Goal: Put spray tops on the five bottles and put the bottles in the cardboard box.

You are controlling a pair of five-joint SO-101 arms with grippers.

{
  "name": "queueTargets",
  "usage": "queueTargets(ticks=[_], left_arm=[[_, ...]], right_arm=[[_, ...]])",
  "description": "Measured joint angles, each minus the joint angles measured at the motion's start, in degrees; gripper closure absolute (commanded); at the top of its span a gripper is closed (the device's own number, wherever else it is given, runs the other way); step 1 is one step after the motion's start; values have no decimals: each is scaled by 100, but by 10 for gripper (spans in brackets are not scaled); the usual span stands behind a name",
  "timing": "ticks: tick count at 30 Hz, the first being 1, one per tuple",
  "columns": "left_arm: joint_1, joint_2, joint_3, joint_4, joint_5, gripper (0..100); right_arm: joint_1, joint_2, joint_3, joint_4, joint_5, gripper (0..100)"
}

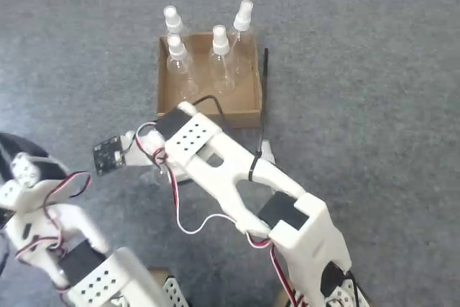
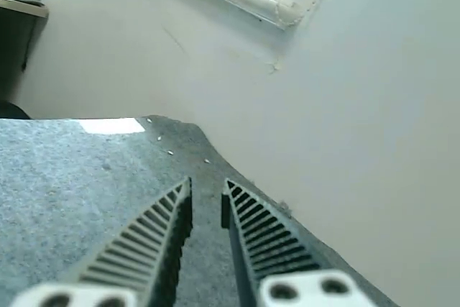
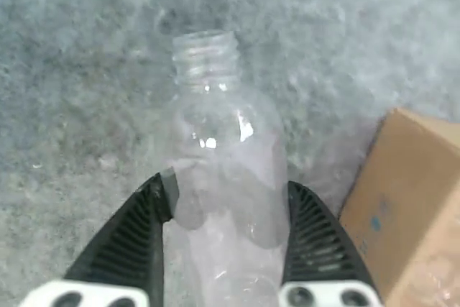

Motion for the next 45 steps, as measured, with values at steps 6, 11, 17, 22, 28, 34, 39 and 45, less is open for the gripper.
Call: queueTargets(ticks=[6, 11, 17, 22, 28, 34, 39, 45], left_arm=[[229, 0, 18, 0, 0, 934], [431, 0, 149, 0, 9, 934], [413, 0, 149, 0, 9, 934], [554, 0, 167, 0, 0, 934], [554, 0, 220, 0, 18, 934], [598, 0, 220, -18, 0, 934], [580, 0, 220, -18, 9, 934], [580, 0, 220, -18, 9, 934]], right_arm=[[308, 0, -475, 360, -53, 954], [422, 0, -765, 897, -264, 954], [422, 0, -1213, 1653, -563, 954], [422, 0, -1442, 2215, -607, 954], [510, 0, -1459, 2242, -1011, 954], [703, -193, -1468, 2251, -1222, 954], [905, -818, -1169, 2251, -1231, 954], [888, -1793, -149, 2251, -1222, 954]])
